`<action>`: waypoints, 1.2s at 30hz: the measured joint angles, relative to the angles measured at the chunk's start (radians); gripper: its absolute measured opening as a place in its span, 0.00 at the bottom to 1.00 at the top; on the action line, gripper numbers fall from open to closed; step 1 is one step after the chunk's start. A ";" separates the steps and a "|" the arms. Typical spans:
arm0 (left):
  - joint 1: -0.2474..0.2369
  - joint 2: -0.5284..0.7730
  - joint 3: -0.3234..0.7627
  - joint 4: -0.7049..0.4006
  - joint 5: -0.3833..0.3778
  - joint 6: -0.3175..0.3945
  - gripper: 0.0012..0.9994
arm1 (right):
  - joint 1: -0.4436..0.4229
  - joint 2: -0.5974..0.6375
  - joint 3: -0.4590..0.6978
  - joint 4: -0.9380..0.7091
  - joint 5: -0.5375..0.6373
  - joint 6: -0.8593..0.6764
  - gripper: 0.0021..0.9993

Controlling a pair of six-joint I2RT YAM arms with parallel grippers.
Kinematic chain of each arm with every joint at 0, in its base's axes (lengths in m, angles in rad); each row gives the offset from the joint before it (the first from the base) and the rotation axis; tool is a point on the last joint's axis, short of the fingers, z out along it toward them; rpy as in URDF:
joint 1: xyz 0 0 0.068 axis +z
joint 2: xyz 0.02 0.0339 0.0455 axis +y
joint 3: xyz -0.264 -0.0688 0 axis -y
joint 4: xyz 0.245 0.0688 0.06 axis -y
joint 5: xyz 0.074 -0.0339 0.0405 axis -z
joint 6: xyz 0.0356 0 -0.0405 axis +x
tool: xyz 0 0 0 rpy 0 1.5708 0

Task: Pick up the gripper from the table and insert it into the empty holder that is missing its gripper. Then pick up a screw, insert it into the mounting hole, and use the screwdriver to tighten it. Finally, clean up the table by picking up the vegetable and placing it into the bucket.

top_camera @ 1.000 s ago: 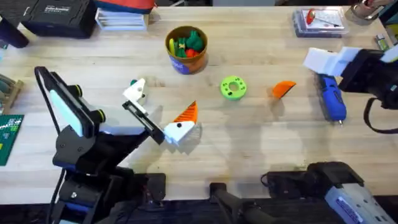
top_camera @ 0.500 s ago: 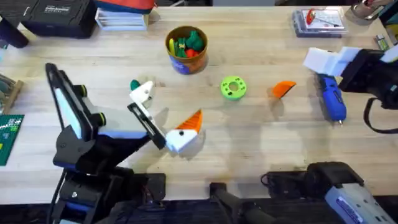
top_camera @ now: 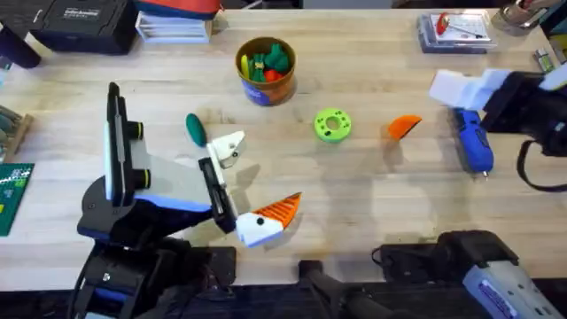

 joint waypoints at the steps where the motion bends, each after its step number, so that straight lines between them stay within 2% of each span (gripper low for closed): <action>1: 0.000 0.000 0.000 0.000 0.004 -0.002 0.99 | 0.000 0.006 0.003 -0.019 -0.010 -0.017 0.99; 4: 0.000 0.000 0.000 0.000 0.011 -0.003 0.99 | 0.000 0.066 0.024 -0.113 -0.029 -0.089 0.99; 8: 0.000 0.000 0.000 -0.001 0.013 -0.006 0.99 | 0.000 0.227 0.078 -0.227 -0.024 -0.213 0.99; 14: 0.000 0.000 0.000 -0.002 0.013 -0.006 0.99 | 0.000 0.398 0.099 -0.211 0.036 -0.300 0.99; 21: 0.000 0.000 0.000 -0.002 0.013 -0.006 0.99 | 0.000 0.563 0.102 -0.170 0.043 -0.405 0.99; 27: 0.000 0.000 0.000 -0.002 0.013 -0.006 0.99 | 0.002 0.661 0.102 -0.129 0.039 -0.449 0.86; 36: 0.000 0.000 0.000 -0.002 0.013 -0.006 0.99 | 0.003 0.682 0.102 -0.128 0.039 -0.465 0.70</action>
